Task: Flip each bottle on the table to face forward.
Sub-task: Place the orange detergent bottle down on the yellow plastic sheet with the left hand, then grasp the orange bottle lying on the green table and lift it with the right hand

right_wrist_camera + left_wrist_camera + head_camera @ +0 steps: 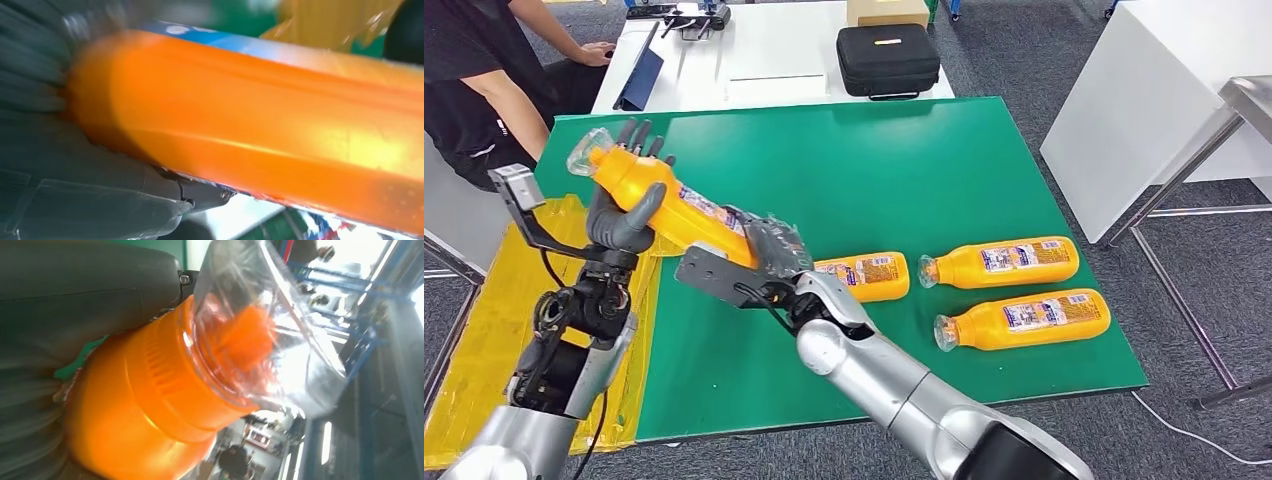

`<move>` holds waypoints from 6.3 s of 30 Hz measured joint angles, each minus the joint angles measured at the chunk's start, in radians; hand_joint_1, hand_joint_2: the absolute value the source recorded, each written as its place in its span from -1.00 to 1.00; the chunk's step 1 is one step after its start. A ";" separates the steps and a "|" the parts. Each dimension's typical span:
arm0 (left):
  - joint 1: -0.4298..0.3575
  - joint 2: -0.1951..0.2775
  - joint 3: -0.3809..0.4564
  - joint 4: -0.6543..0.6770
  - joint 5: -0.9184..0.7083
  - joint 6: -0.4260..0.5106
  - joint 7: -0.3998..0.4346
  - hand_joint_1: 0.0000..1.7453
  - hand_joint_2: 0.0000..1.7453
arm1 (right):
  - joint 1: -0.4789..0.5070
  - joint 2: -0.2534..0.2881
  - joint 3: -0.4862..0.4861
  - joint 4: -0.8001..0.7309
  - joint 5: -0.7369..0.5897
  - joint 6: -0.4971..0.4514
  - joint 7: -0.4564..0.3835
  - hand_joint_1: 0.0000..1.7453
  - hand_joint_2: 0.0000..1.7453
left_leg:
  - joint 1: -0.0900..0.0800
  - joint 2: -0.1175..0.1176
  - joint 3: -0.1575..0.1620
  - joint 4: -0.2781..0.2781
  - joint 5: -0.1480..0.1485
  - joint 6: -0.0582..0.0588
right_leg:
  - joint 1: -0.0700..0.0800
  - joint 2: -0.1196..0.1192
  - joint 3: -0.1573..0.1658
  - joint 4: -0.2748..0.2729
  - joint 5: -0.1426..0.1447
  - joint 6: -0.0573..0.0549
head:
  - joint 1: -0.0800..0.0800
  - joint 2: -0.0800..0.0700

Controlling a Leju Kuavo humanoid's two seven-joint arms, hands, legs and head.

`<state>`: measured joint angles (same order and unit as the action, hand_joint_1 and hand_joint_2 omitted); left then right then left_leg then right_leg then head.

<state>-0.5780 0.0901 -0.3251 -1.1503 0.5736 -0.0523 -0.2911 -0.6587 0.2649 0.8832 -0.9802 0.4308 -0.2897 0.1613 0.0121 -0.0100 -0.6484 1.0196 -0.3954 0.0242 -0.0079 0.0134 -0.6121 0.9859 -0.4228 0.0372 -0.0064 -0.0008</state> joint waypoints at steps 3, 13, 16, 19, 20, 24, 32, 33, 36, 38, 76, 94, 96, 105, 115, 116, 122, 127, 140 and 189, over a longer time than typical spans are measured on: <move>-0.023 0.043 -0.001 0.025 0.043 -0.001 -0.011 0.17 1.00 | -0.060 0.021 0.095 0.047 -0.114 -0.021 0.030 1.00 1.00 | 0.000 -0.002 0.000 0.000 0.001 -0.001 | 0.000 -0.002 0.000 0.000 0.001 -0.002 | 0.000 0.000; -0.053 0.164 -0.060 0.082 0.235 -0.113 0.004 1.00 1.00 | -0.203 0.036 0.286 0.194 -0.290 -0.061 -0.006 1.00 1.00 | 0.000 -0.004 -0.001 0.000 0.002 -0.002 | 0.000 -0.003 -0.001 0.000 0.001 -0.002 | 0.000 0.000; -0.059 0.195 -0.077 0.098 0.345 -0.194 0.055 0.72 1.00 | -0.227 0.041 0.322 0.224 -0.309 -0.069 -0.011 1.00 1.00 | 0.000 -0.002 -0.001 0.000 0.002 -0.002 | 0.000 -0.002 -0.001 0.000 0.001 -0.002 | 0.000 0.000; -0.072 0.232 -0.095 0.124 0.532 -0.314 0.131 0.92 1.00 | -0.250 0.047 0.359 0.253 -0.339 -0.072 -0.032 1.00 1.00 | 0.000 0.000 -0.001 0.000 0.002 -0.002 | 0.000 -0.002 -0.002 0.000 0.001 -0.002 | 0.000 0.000; -0.078 0.244 -0.103 0.134 0.587 -0.349 0.151 0.98 1.00 | -0.258 0.049 0.371 0.261 -0.349 -0.073 -0.040 1.00 1.00 | 0.000 0.000 -0.001 0.000 0.002 -0.002 | 0.000 -0.002 -0.003 0.000 0.001 -0.002 | 0.000 0.000; -0.097 0.272 -0.138 0.167 0.682 -0.400 0.173 1.00 1.00 | -0.278 0.058 0.402 0.295 -0.381 -0.082 -0.054 1.00 1.00 | 0.000 -0.001 -0.001 0.000 0.002 -0.002 | 0.000 -0.002 -0.003 0.000 0.001 -0.002 | 0.000 0.000; -0.137 0.285 -0.211 0.214 0.742 -0.381 0.147 1.00 1.00 | -0.314 0.071 0.461 0.348 -0.433 -0.107 -0.055 1.00 1.00 | 0.000 -0.001 -0.001 0.000 0.002 -0.002 | 0.000 -0.002 -0.003 0.000 0.001 -0.002 | 0.000 0.000; -0.139 0.287 -0.216 0.217 0.746 -0.378 0.146 1.00 1.00 | -0.316 0.072 0.465 0.352 -0.436 -0.108 -0.055 1.00 1.00 | 0.000 -0.001 -0.001 0.000 0.002 -0.002 | 0.000 -0.002 -0.003 0.001 0.001 -0.002 | 0.000 0.000; -0.147 0.296 -0.232 0.222 0.766 -0.368 0.146 1.00 1.00 | -0.323 0.077 0.480 0.363 -0.452 -0.112 -0.054 1.00 1.00 | 0.000 0.000 -0.001 0.000 0.002 -0.002 | 0.000 -0.002 -0.003 0.001 0.001 -0.002 | 0.000 0.000; -0.153 0.307 -0.247 0.223 0.787 -0.361 0.144 1.00 1.00 | -0.328 0.080 0.491 0.369 -0.466 -0.117 -0.054 1.00 1.00 | 0.000 0.000 -0.001 0.000 0.002 -0.002 | 0.000 -0.002 -0.003 0.001 0.001 -0.002 | 0.000 0.000; -0.090 0.699 -0.398 0.065 -0.148 0.701 -0.110 1.00 1.00 | -0.441 -0.059 0.594 0.315 -0.774 -0.258 -0.130 -1.00 -1.00 | -0.001 0.000 0.000 0.000 0.002 -0.003 | -0.002 0.000 -0.004 0.002 0.002 -0.003 | 0.001 0.000; 0.091 0.532 -0.352 0.062 -0.639 0.753 -0.158 1.00 1.00 | -0.430 -0.175 0.544 0.243 -0.772 -0.263 -0.179 -1.00 -1.00 | -0.001 0.002 0.000 0.000 0.002 -0.003 | -0.001 0.002 -0.005 0.002 0.003 -0.005 | 0.000 0.000; 0.097 0.500 -0.346 0.093 -0.795 0.751 -0.159 1.00 1.00 | -0.406 -0.195 0.516 0.224 -0.728 -0.266 -0.198 -1.00 -1.00 | -0.001 0.001 0.000 0.000 0.003 -0.003 | -0.002 0.001 -0.005 0.002 0.003 -0.005 | 0.000 0.000; 0.036 0.420 -0.550 0.249 -0.838 0.740 -0.127 1.00 1.00 | -0.173 -0.294 0.239 0.057 -0.352 -0.211 -0.200 -1.00 -1.00 | -0.003 0.000 0.002 0.000 0.002 -0.004 | -0.003 0.000 -0.002 0.001 0.003 -0.005 | 0.000 0.000; -0.049 0.218 -0.771 0.450 -0.962 0.685 -0.006 1.00 1.00 | 0.072 -0.293 -0.073 -0.133 -0.052 -0.103 -0.166 -1.00 -1.00 | -0.003 -0.006 0.003 0.000 0.002 -0.003 | -0.003 -0.006 0.001 0.001 0.003 -0.005 | 0.000 0.000; -0.065 0.197 -0.788 0.475 -0.959 0.661 0.003 0.88 1.00 | 0.082 -0.290 -0.093 -0.142 -0.042 -0.095 -0.167 -1.00 -1.00 | -0.003 -0.007 0.003 0.000 0.003 -0.003 | -0.003 -0.007 0.002 0.001 0.003 -0.005 | 0.000 0.000; -0.143 0.095 -0.844 0.598 -0.888 0.498 0.068 -1.00 -1.00 | 0.106 -0.273 -0.164 -0.159 -0.011 -0.062 -0.173 -1.00 -1.00 | -0.003 -0.010 0.005 0.000 0.004 -0.001 | -0.003 -0.008 0.005 0.001 0.003 -0.005 | 0.000 0.000; -0.181 0.068 -0.854 0.641 -0.764 0.409 0.062 -1.00 -1.00 | 0.107 -0.270 -0.177 -0.153 -0.005 -0.043 -0.185 -1.00 -1.00 | -0.003 -0.009 0.005 0.000 0.005 -0.001 | -0.003 -0.007 0.004 0.001 0.004 -0.005 | 0.000 0.000; -0.253 0.108 -0.827 0.587 -0.450 0.397 0.026 -1.00 -1.00 | 0.008 -0.293 -0.172 0.069 -0.016 0.066 -0.169 -1.00 1.00 | -0.002 -0.008 0.002 0.000 0.006 -0.002 | -0.002 -0.007 0.001 0.002 0.004 -0.005 | 0.000 0.000; 0.481 -0.060 0.191 -0.547 -0.678 0.451 -0.123 -1.00 -1.00 | 0.260 -0.179 -0.308 -0.021 0.778 0.277 0.057 1.00 1.00 | -0.001 0.002 0.005 0.000 -0.004 -0.005 | 0.000 0.001 0.001 0.000 -0.001 -0.006 | 0.000 0.000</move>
<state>-0.0971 0.0297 -0.1346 -1.6973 -0.1043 0.3983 -0.4136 -0.3984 0.0855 0.5755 -1.0010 1.2084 -0.0124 0.2183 0.0113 -0.0085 -0.6434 1.0194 -0.3990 0.0194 -0.0077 0.0142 -0.6116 0.9860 -0.4238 0.0316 -0.0064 -0.0008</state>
